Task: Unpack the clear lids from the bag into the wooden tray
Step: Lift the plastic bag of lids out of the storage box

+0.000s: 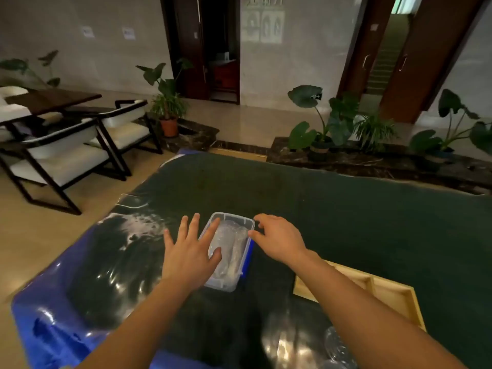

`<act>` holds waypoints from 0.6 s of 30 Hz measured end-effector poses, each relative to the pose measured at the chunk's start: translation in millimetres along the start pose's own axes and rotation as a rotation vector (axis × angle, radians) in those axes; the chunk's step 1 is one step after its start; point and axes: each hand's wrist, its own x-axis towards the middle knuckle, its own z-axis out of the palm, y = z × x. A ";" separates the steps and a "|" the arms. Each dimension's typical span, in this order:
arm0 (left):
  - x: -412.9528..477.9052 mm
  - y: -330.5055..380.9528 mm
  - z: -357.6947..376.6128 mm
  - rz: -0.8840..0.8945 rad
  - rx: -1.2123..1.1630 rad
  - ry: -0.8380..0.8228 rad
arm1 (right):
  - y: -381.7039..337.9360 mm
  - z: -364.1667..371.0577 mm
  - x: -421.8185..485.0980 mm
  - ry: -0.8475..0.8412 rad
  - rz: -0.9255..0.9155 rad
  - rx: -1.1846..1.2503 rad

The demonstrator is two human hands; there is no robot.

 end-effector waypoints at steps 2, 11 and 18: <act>8.7 -12.4 16.1 0.005 -0.016 -0.026 | -4.1 11.8 6.7 -0.042 0.028 0.001; 34.2 -47.8 107.9 -0.288 -0.573 -0.267 | 5.2 87.1 12.6 -0.242 0.376 0.234; 24.3 -35.5 118.1 -0.493 -0.901 -0.157 | 9.7 134.1 5.4 -0.303 0.613 0.612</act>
